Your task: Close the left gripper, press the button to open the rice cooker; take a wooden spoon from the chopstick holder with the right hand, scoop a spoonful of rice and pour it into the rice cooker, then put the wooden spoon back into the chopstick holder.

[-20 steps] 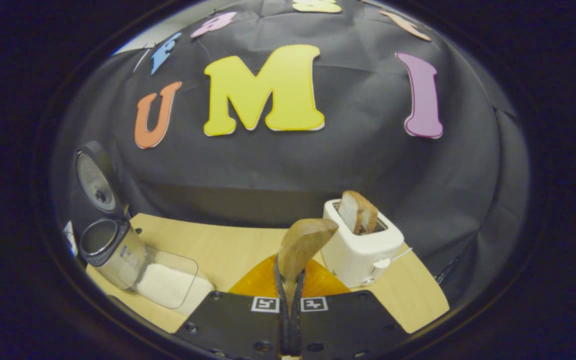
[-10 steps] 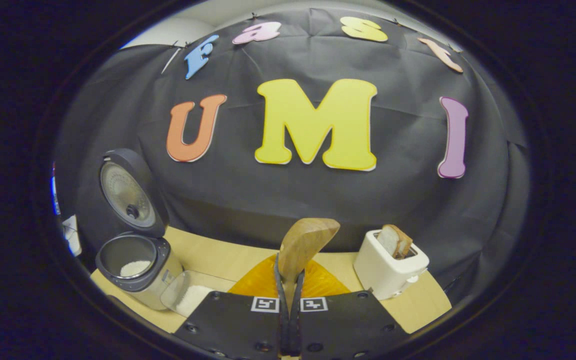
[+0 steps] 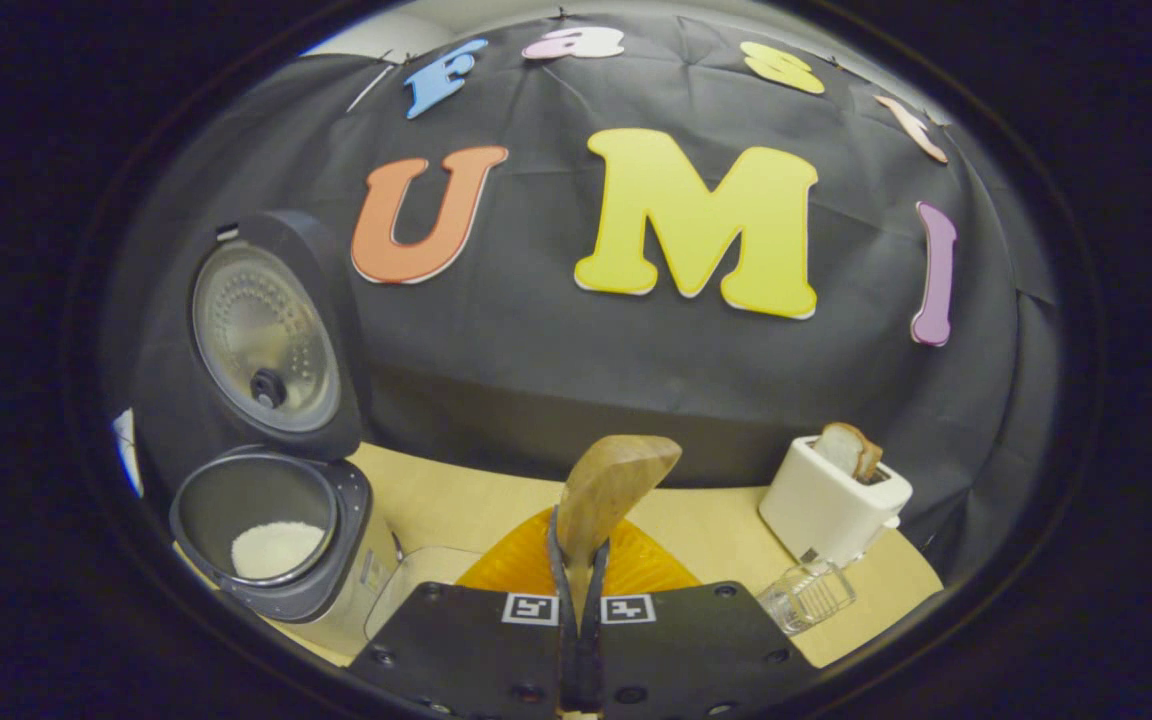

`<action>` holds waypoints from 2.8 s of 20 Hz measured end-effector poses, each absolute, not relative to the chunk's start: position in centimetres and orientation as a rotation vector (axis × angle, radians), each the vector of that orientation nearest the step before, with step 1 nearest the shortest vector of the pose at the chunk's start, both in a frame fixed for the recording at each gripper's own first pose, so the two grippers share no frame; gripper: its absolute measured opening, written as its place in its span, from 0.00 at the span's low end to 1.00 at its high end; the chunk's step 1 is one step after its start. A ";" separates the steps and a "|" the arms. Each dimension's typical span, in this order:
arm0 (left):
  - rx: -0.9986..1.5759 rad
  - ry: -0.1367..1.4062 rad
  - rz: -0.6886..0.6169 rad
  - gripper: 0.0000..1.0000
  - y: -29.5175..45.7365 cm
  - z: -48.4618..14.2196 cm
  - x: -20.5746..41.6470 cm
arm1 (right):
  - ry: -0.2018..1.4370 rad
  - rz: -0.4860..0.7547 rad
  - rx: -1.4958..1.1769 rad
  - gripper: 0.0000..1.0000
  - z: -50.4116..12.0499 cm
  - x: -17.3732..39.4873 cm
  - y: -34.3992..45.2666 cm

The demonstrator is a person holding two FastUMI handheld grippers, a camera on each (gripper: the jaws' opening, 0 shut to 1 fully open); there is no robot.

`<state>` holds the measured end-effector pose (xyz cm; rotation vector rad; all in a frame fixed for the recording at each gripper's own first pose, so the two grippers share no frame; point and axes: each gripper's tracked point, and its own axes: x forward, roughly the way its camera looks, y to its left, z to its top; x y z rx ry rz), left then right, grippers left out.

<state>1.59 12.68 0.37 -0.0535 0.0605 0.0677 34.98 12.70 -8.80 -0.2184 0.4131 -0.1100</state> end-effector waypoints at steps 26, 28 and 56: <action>-0.051 0.075 0.092 0.99 15.5 -0.2 1.5 | 0.525 -0.138 -0.165 0.01 -17.1 36.8 19.4; -0.063 0.077 0.102 0.99 16.0 -0.3 1.5 | 0.544 -0.125 -0.082 0.01 -17.0 36.3 19.5; -0.088 0.114 0.084 0.99 14.9 -1.0 1.8 | 0.582 -0.181 1.219 0.01 -18.0 34.4 11.8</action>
